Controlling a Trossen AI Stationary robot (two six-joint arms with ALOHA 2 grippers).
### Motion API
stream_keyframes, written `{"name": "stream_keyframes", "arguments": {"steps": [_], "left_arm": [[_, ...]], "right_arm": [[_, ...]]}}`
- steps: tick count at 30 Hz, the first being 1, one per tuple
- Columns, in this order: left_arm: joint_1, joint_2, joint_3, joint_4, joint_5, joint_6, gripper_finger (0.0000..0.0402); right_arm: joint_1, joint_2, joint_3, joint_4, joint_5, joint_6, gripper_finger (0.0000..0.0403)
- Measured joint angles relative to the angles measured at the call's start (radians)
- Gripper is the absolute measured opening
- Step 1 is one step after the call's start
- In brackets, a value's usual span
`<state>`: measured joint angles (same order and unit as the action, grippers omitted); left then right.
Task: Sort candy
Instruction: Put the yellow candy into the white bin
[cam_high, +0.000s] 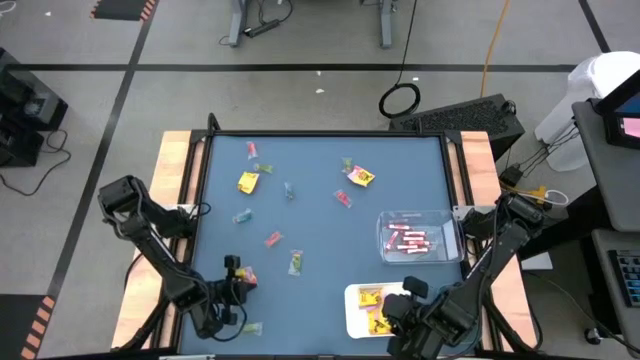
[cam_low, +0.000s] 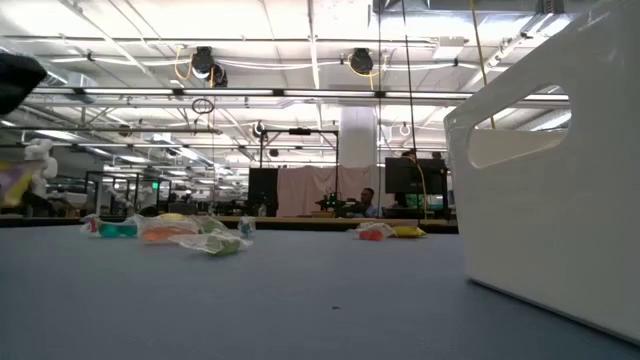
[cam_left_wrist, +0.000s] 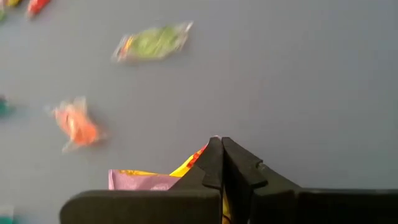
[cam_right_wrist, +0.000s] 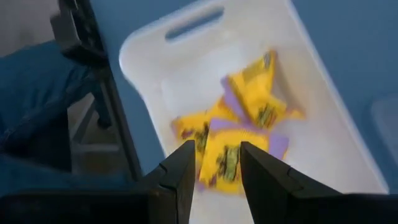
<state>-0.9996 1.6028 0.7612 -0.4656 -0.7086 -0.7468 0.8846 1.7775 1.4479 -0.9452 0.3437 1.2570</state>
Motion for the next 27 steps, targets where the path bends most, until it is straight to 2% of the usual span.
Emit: {"name": "stream_keyframes", "arguments": {"steps": [4, 8, 11, 14, 17, 20, 23, 27], "left_arm": [[-0.004, -0.033, 0.017, -0.02, -0.006, 0.011, 0.0003], [-0.014, -0.07, 0.046, -0.012, -0.047, 0.1, 0.0002], [-0.014, -0.106, 0.066, 0.014, -0.051, 0.23, 0.0002], [-0.013, -0.145, 0.068, 0.136, -0.033, 0.442, 0.0001], [-0.007, -0.179, 0.068, 0.286, 0.038, 0.65, 0.0001], [0.009, -0.204, 0.068, 0.431, 0.129, 0.828, 0.0001], [0.037, -0.22, 0.068, 0.529, 0.232, 0.958, 0.0001], [0.095, -0.224, 0.069, 0.599, 0.366, 1.047, 0.0]], "right_arm": [[-0.002, 0.0, 0.0, 0.054, 0.072, -0.068, 0.0116], [-0.005, 0.0, 0.0, 0.174, 0.119, -0.191, 0.0116], [-0.007, 0.0, 0.0, 0.339, 0.225, -0.402, 0.0116], [-0.021, 0.025, 0.0, 0.554, 0.327, -0.707, 0.0116], [-0.05, 0.08, 0.0, 0.755, 0.339, -1.033, 0.0119], [-0.092, 0.137, 0.0, 0.919, 0.339, -1.26, 0.013], [-0.146, 0.177, 0.0, 1.03, 0.342, -1.364, 0.015], [-0.209, 0.206, 0.0, 1.121, 0.335, -1.476, 0.0184]]}}
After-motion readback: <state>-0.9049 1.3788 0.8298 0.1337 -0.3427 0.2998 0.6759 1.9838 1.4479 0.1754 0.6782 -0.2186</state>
